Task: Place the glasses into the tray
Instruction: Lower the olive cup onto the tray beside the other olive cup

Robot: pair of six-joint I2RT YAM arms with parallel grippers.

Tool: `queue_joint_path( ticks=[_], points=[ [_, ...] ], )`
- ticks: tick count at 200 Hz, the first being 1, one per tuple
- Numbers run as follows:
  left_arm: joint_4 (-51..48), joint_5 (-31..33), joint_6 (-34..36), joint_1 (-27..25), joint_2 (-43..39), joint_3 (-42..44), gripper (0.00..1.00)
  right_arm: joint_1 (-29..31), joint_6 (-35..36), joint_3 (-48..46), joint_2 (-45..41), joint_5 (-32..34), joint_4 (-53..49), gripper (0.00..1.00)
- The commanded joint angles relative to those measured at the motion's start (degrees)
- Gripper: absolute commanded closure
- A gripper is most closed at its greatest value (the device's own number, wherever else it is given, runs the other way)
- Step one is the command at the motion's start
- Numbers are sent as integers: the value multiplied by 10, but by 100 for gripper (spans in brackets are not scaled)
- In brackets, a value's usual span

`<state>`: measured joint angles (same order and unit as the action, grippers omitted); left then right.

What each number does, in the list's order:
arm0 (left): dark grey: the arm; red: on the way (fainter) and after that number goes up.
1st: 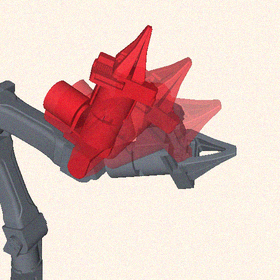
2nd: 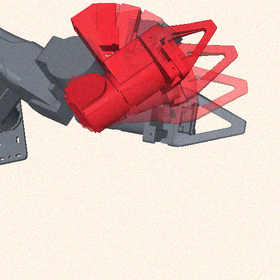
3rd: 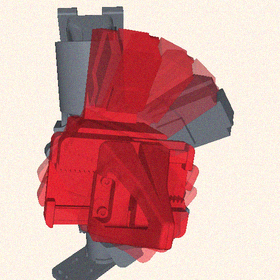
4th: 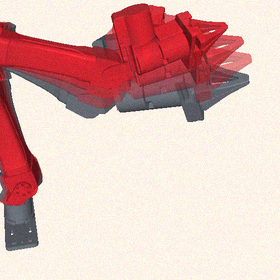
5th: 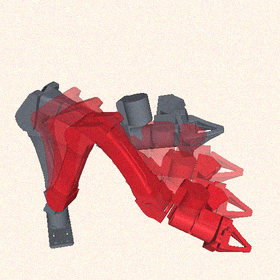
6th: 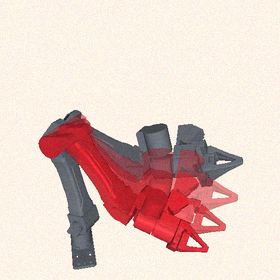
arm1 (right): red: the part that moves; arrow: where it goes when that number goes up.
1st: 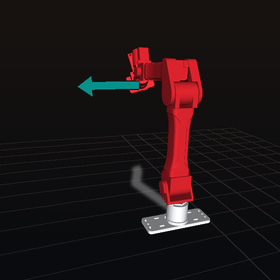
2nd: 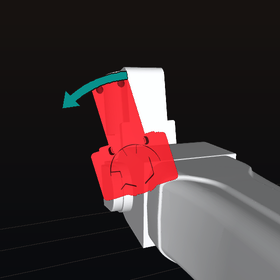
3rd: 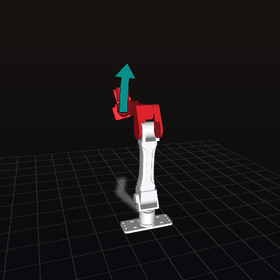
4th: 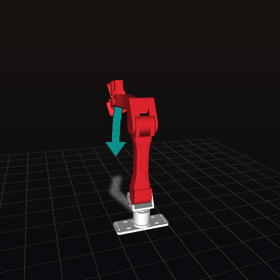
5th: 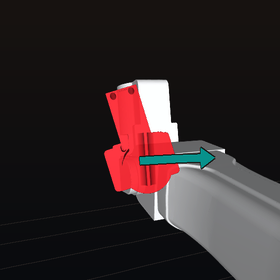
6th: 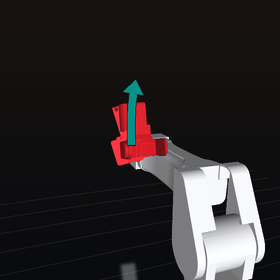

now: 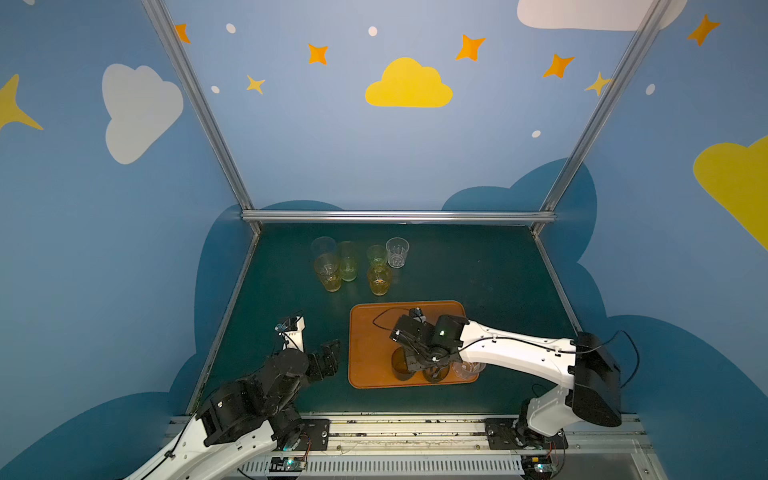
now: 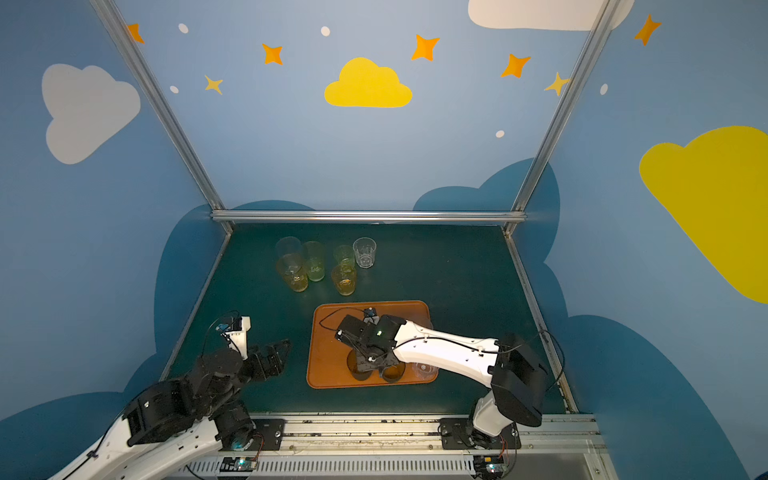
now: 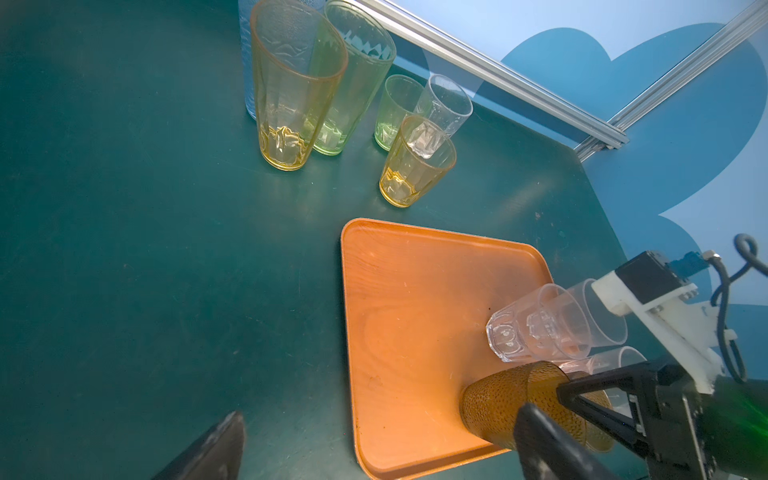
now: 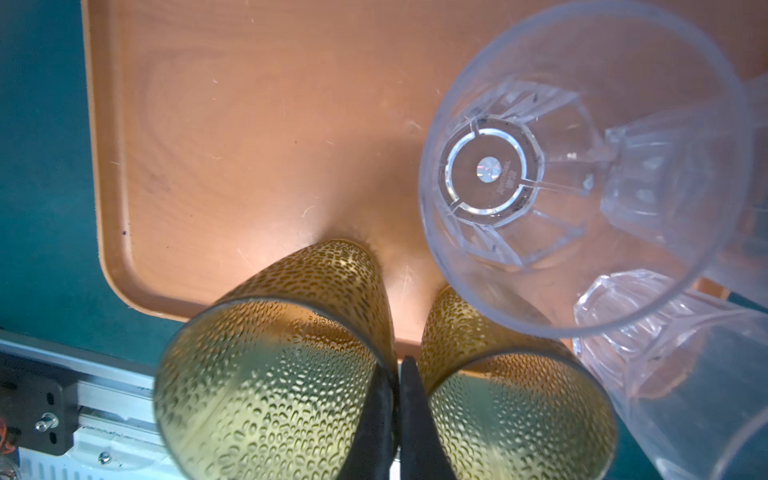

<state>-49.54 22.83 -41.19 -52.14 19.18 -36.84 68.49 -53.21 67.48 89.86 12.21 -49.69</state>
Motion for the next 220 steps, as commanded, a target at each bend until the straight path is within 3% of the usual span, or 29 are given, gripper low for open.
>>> queue_joint_path(
  ticks=[1, 116, 149, 220],
  points=[
    [1, 6, -2, 1, 1, 8, 0, 4, -9, 10, 12, 14, -27, 100],
    [1, 3, -1, 1, 10, 5, 0, 4, -18, 15, 15, 19, -40, 100],
    [1, 4, -1, 2, 11, 6, 0, 4, -21, 12, 8, 18, -30, 96],
    [1, 2, 0, 0, 11, 5, 0, 4, -25, 14, -15, 40, -28, 78]
  ],
)
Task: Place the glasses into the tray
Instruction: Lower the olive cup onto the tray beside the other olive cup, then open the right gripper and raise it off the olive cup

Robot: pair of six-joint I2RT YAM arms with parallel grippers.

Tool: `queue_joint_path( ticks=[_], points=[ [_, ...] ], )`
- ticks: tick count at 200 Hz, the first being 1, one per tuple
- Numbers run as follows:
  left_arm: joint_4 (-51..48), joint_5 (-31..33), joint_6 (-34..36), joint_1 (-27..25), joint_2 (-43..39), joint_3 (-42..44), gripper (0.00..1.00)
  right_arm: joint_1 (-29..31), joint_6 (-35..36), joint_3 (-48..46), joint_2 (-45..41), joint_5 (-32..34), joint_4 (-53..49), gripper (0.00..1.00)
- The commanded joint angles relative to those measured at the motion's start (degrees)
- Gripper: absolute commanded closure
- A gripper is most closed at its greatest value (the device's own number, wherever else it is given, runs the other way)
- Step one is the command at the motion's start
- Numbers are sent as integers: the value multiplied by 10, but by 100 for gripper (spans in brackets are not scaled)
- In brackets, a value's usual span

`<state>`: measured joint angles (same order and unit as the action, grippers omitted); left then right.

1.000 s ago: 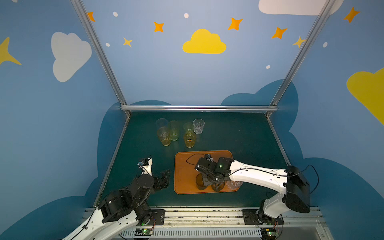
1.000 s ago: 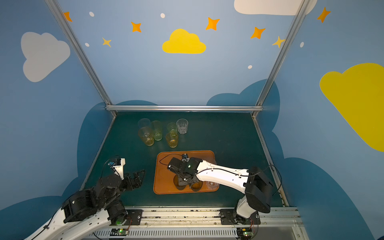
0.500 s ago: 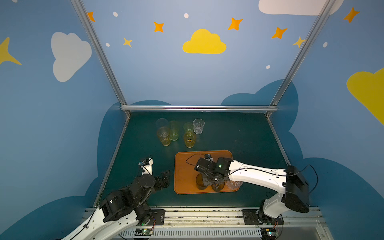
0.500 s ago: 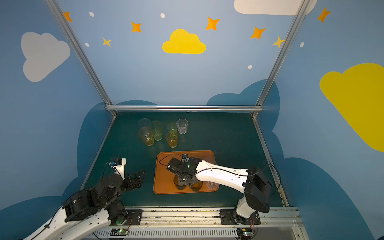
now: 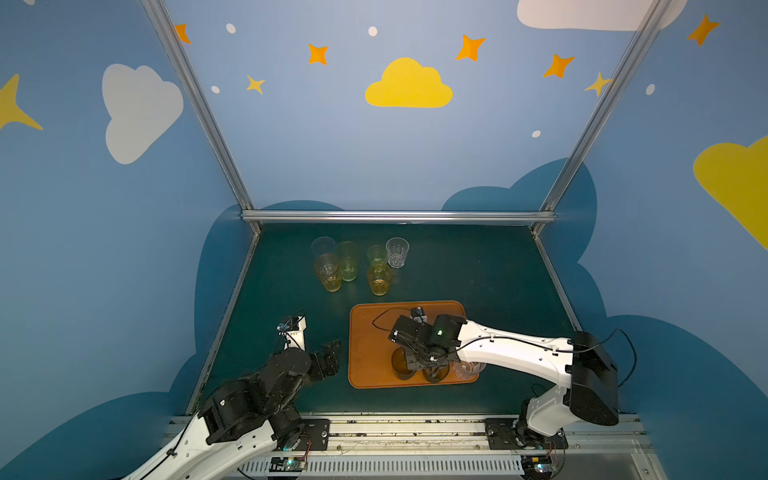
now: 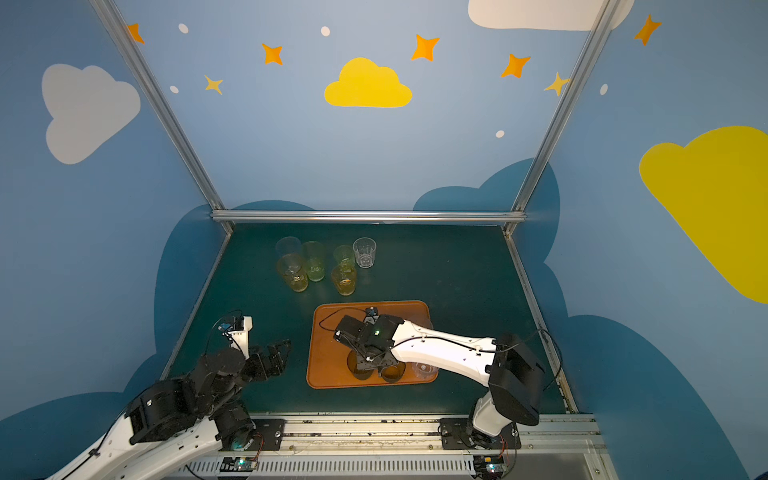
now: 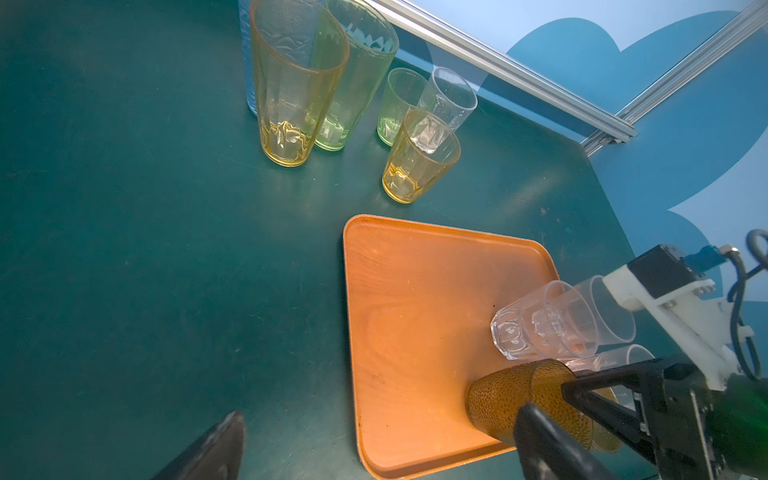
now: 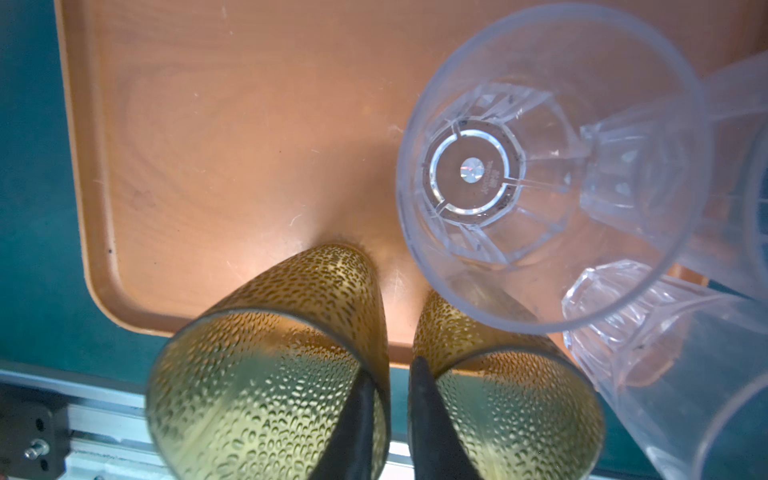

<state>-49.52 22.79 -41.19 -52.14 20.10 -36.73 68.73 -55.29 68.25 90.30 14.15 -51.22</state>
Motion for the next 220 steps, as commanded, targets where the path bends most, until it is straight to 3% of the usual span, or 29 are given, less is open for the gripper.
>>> queue_joint_path(
  ticks=[1, 48, 62, 89, 102, 138, 220],
  points=[
    [0, 2, -1, 1, 3, 4, 0, 1, -3, 6, -21, 21, -13, 77],
    [1, 2, 1, 1, 3, 4, 0, -4, -1, 7, -42, 23, 1, 69],
    [1, 1, 1, 1, 3, 4, 0, -5, 0, 6, -51, 25, 6, 59],
    [5, -3, 12, 1, 5, 2, 0, -7, 7, -6, -83, 38, 31, 28],
    [7, -5, 18, 1, 14, -1, 0, -13, 11, -22, -104, 44, 54, 20],
    [1, 7, 26, 1, 71, -22, 0, -42, 29, -64, -160, 38, 106, 13],
    [79, -25, 32, 27, 269, -104, 0, -125, 93, -171, -338, 31, 152, 13]
  ],
)
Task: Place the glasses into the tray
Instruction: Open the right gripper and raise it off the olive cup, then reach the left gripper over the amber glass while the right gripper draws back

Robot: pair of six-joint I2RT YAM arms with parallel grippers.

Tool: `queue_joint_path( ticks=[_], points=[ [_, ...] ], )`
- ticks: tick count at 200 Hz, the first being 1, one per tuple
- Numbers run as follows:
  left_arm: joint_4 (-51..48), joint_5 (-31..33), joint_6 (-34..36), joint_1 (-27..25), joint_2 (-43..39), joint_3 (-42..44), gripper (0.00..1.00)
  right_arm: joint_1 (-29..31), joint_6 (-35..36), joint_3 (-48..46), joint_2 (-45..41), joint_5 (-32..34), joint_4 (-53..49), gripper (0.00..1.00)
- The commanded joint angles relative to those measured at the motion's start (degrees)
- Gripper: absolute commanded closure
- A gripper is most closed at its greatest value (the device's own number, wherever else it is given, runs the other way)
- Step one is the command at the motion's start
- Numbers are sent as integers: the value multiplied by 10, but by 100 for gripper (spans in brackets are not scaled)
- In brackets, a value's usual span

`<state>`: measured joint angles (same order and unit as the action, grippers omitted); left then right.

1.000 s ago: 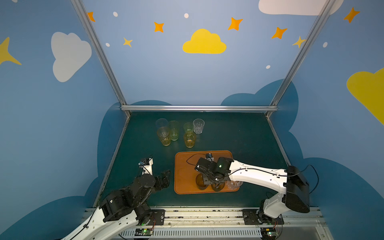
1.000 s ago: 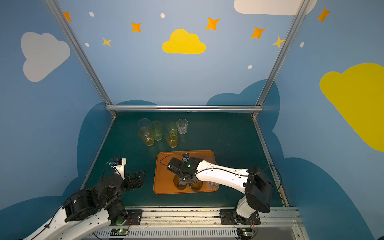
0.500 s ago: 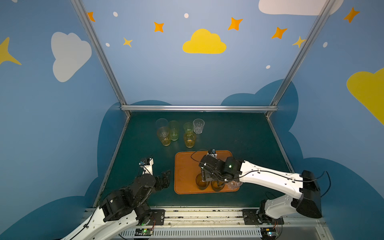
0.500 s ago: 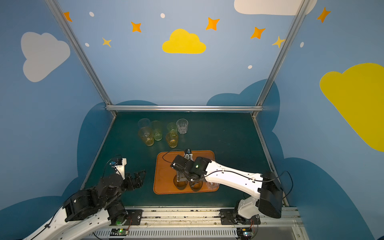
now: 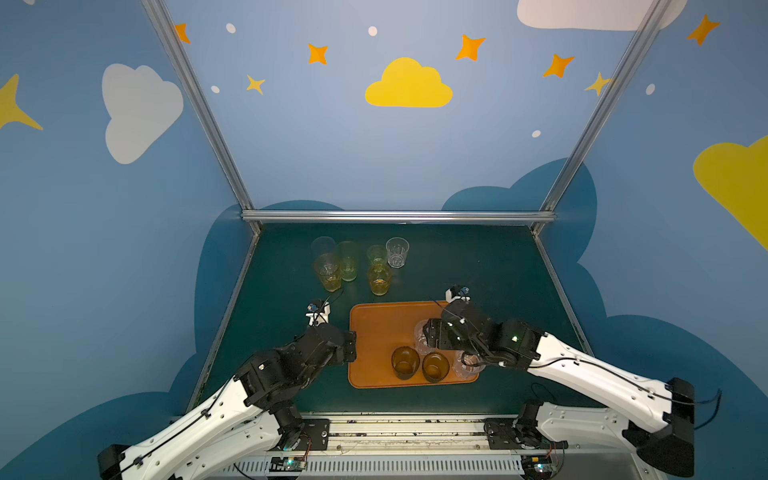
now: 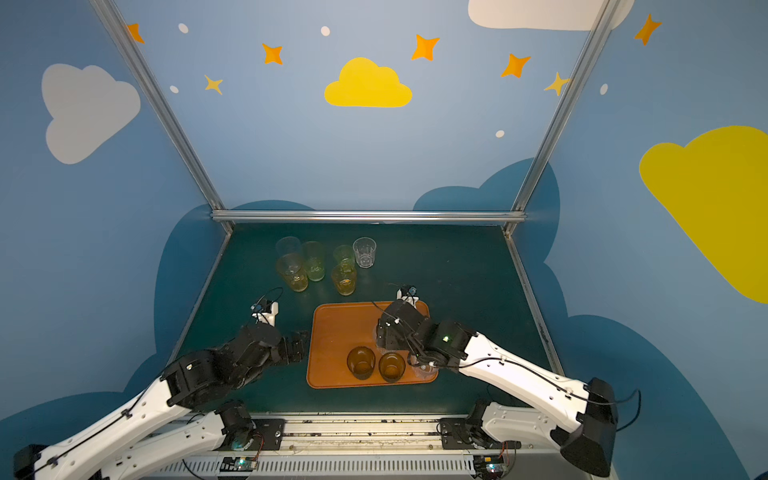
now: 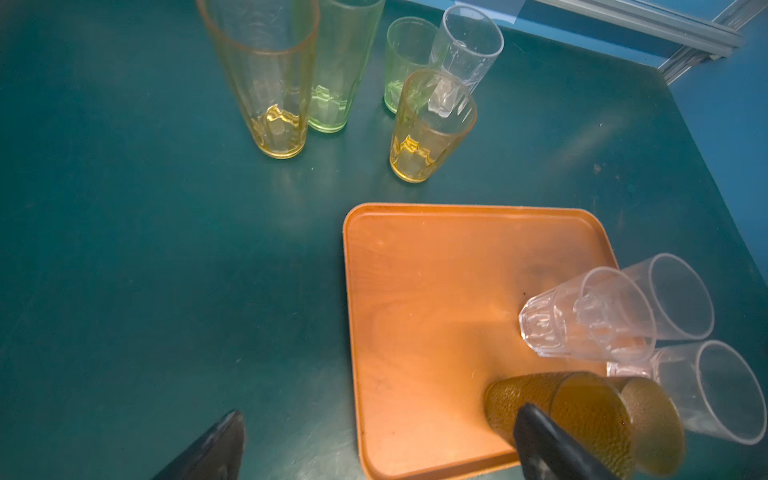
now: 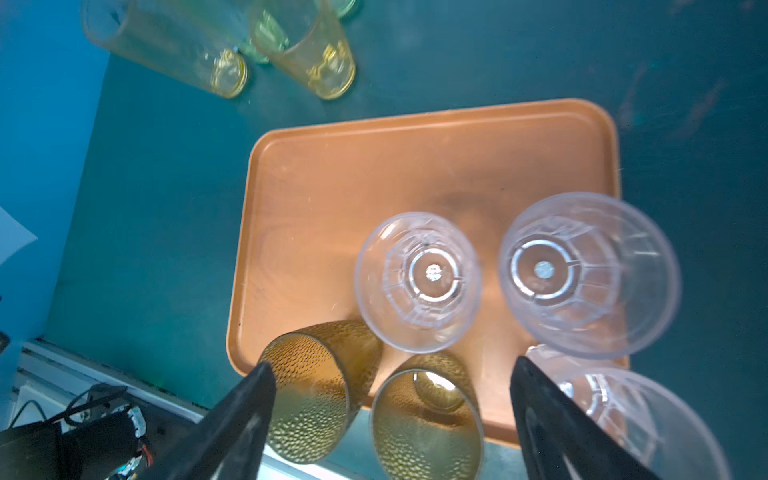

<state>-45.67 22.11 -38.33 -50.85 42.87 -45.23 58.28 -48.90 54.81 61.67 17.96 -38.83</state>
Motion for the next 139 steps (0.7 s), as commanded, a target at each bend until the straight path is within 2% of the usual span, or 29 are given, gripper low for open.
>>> queue_joint_path(
  ticks=[1, 58, 88, 139],
  points=[
    [42, -18, 4, 15, 44, -20, 0, -22, 30, -37, -55, -7, 29, 13],
    [94, -88, 20, 83, 178, -74, 0, -73, 48, -127, -180, -32, 52, 13],
    [121, -130, 34, 118, 235, -106, 0, -93, 55, -153, -213, -55, 59, 13],
    [156, -153, 48, 152, 306, -158, 0, -105, 59, -195, -253, -76, 74, 13]
  ],
)
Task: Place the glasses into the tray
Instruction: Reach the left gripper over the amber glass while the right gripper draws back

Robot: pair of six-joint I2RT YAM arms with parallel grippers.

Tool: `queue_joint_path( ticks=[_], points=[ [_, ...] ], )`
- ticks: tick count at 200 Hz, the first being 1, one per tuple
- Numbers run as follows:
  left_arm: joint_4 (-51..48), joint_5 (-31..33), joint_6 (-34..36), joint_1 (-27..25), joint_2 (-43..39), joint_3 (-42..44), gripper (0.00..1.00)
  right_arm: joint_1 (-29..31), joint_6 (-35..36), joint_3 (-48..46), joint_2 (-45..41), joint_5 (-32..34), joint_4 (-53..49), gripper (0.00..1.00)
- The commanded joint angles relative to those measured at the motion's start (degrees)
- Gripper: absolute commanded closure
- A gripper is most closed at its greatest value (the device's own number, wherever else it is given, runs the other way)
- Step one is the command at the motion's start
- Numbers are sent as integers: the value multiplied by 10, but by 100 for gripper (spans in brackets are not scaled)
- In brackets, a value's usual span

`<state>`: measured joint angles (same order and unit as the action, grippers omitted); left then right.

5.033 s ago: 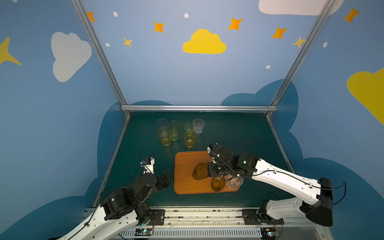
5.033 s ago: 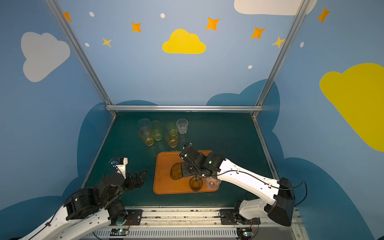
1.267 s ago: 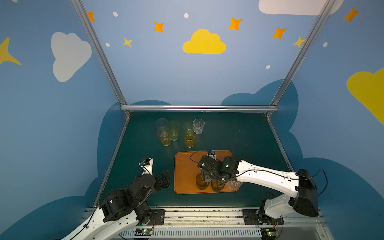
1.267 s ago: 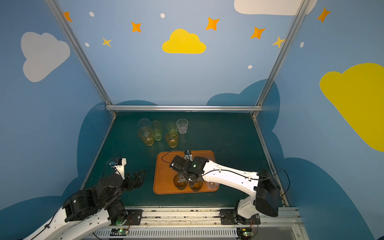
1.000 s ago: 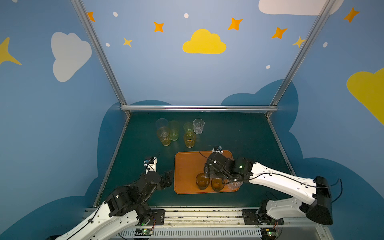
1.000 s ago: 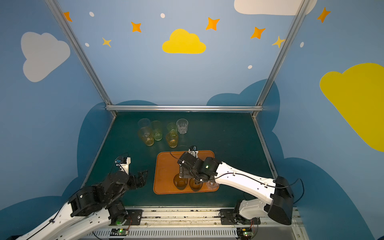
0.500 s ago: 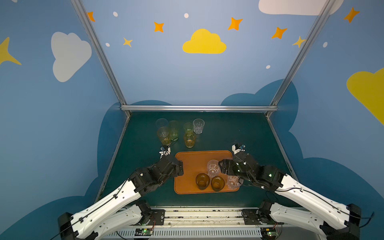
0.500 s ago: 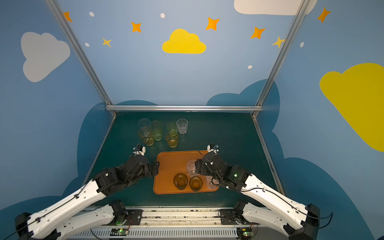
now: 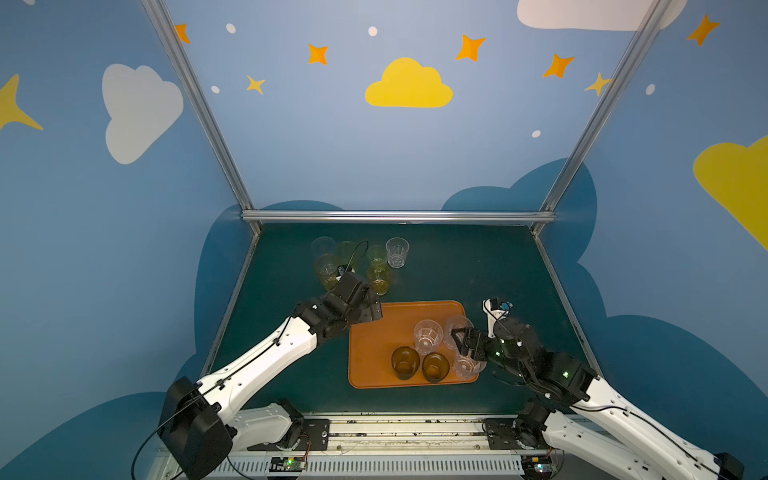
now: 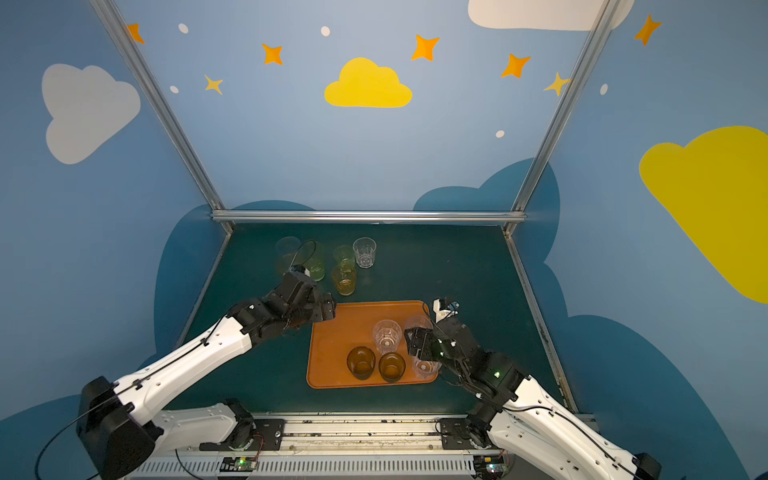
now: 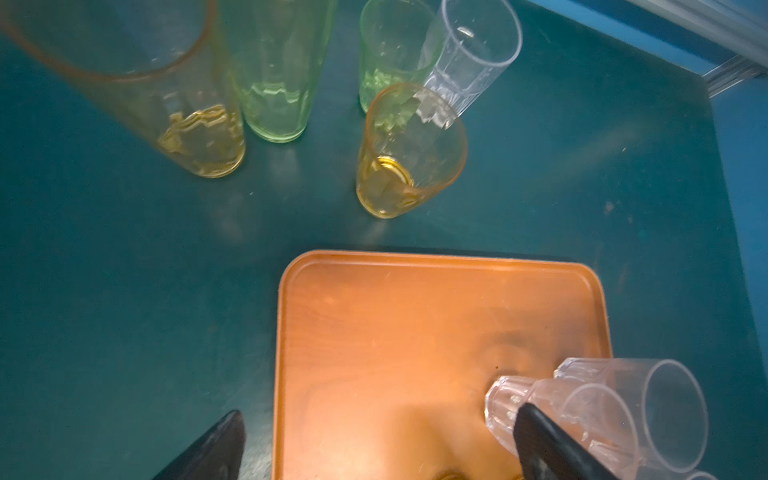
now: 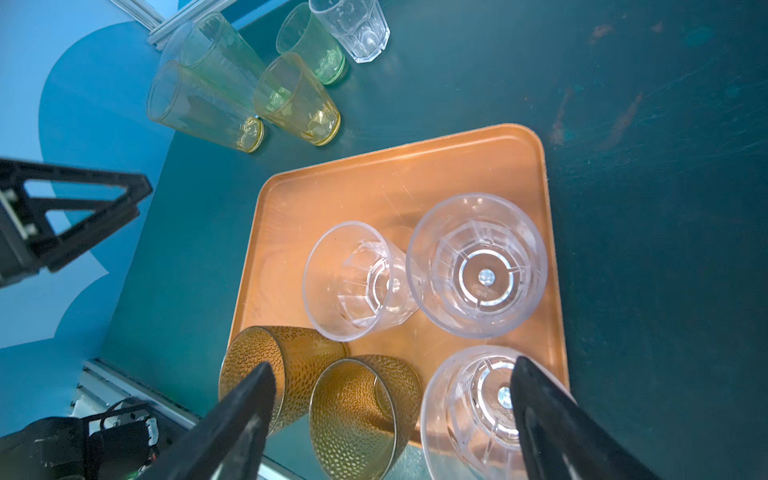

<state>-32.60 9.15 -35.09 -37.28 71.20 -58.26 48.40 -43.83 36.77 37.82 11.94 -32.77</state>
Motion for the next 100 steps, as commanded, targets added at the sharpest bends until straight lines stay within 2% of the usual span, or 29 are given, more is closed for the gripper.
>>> queue_joint_path(
  ticks=[1, 72, 100],
  points=[
    [26, -24, 16, 17, 25, -29, 0, -7, 9, -15, -15, -17, 13, 13],
    [24, -47, 21, 43, 151, -107, 0, -11, -8, -45, -48, -57, 32, 13],
    [-7, -37, 51, 50, 195, -151, 10, -13, -21, -52, -59, -62, 30, 13]
  ],
)
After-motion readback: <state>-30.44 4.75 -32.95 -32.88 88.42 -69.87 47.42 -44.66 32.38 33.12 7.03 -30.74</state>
